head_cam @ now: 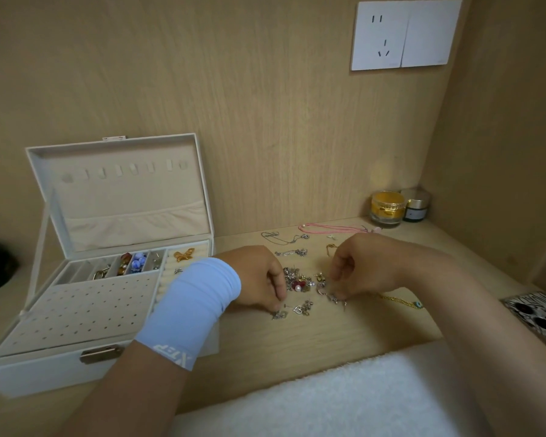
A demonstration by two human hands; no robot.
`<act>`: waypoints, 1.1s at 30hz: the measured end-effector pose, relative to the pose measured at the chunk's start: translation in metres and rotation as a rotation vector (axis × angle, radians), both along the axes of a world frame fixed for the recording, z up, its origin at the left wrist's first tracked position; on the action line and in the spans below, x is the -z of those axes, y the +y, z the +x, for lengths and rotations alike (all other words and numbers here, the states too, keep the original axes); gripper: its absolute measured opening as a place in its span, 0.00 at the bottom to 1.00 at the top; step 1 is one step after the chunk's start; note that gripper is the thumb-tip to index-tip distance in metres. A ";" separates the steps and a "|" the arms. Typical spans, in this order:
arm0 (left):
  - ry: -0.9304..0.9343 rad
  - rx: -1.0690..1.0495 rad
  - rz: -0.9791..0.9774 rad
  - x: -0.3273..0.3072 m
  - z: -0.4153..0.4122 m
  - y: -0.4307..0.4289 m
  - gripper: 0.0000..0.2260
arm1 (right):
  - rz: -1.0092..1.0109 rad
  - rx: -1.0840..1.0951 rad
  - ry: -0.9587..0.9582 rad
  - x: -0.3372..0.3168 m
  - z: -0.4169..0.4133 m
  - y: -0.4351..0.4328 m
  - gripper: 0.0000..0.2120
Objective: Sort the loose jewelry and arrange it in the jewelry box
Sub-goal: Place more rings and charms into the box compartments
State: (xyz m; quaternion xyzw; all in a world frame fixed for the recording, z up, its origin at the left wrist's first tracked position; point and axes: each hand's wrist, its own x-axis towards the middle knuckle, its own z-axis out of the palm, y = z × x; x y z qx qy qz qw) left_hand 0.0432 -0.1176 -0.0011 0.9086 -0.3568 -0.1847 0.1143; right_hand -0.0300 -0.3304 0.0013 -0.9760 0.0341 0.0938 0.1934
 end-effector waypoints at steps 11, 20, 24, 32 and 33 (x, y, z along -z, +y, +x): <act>-0.211 -0.058 -0.161 0.008 0.009 -0.007 0.09 | 0.196 0.018 -0.203 0.002 0.008 -0.001 0.06; -0.180 -0.017 -0.006 0.015 0.007 -0.008 0.16 | 0.085 -0.109 -0.050 0.010 0.008 0.013 0.05; -0.147 -0.021 -0.097 0.007 0.005 -0.007 0.13 | 0.196 -0.110 -0.062 0.005 0.006 0.005 0.02; 0.221 -0.144 -0.649 0.003 -0.006 -0.022 0.10 | 0.645 0.054 -0.252 -0.005 0.003 0.009 0.01; 0.258 -0.177 -0.705 0.002 -0.007 -0.022 0.08 | 0.706 0.070 -0.269 -0.006 0.003 0.012 0.01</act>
